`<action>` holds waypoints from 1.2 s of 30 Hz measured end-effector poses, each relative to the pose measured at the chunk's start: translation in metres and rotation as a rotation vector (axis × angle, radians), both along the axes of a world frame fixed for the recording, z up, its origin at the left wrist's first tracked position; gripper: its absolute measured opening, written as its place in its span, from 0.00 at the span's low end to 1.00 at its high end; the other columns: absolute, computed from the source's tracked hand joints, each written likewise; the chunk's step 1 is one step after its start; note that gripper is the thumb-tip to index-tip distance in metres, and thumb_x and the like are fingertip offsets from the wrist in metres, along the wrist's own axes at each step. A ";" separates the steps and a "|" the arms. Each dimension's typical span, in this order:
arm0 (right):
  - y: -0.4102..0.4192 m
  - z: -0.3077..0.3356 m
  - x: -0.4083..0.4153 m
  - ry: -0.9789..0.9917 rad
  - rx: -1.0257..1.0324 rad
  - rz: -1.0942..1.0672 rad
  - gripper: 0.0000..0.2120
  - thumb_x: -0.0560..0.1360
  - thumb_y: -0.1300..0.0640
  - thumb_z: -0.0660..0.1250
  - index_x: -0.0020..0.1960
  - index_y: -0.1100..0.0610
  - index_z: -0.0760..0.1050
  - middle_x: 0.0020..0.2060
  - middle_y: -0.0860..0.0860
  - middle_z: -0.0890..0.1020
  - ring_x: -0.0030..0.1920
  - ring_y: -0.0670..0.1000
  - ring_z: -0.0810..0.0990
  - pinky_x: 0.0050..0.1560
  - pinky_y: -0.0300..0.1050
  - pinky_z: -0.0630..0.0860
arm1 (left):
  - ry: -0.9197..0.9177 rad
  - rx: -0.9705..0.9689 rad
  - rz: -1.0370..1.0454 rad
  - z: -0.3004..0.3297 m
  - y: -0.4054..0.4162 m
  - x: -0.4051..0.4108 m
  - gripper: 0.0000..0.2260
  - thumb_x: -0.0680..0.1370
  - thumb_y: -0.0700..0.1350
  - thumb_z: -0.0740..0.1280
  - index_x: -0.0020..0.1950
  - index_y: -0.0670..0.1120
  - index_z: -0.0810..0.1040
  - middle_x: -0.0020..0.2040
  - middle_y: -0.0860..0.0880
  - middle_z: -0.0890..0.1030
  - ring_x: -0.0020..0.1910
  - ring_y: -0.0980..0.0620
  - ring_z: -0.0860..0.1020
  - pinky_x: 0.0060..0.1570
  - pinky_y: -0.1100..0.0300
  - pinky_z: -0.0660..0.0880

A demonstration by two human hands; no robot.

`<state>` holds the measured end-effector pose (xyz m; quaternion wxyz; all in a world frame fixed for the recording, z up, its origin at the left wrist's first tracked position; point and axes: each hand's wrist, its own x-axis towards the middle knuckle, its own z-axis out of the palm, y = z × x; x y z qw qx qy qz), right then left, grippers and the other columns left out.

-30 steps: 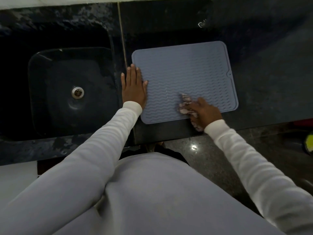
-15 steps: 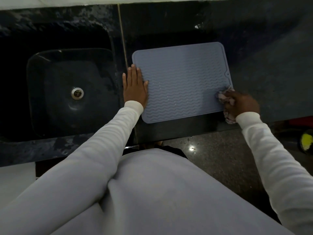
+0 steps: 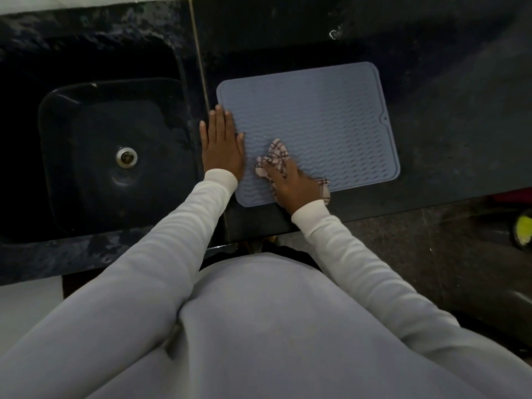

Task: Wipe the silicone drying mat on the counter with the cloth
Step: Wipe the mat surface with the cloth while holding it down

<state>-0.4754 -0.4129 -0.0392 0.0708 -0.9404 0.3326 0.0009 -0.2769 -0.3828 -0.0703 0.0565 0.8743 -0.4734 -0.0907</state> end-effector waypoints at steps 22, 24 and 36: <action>-0.139 0.036 -0.146 0.008 0.020 -0.561 0.22 0.76 0.46 0.61 0.68 0.48 0.72 0.55 0.62 0.73 0.44 0.68 0.78 0.44 0.61 0.77 | 0.002 0.008 0.028 0.006 -0.001 -0.002 0.26 0.85 0.53 0.43 0.81 0.42 0.47 0.81 0.43 0.47 0.80 0.46 0.45 0.77 0.47 0.40; -0.121 0.040 -0.109 -0.104 0.029 -0.465 0.21 0.76 0.47 0.61 0.68 0.49 0.73 0.57 0.61 0.75 0.44 0.66 0.79 0.42 0.57 0.76 | 0.008 0.006 0.033 0.006 -0.001 -0.004 0.26 0.85 0.52 0.43 0.81 0.42 0.47 0.81 0.43 0.47 0.80 0.46 0.45 0.77 0.47 0.40; -0.018 0.006 0.040 0.000 0.088 -0.044 0.25 0.71 0.53 0.71 0.68 0.45 0.73 0.68 0.65 0.70 0.24 0.58 0.77 0.22 0.45 0.72 | -0.009 -0.016 0.034 0.001 -0.002 0.000 0.24 0.85 0.49 0.45 0.81 0.42 0.48 0.81 0.44 0.48 0.80 0.46 0.46 0.77 0.48 0.38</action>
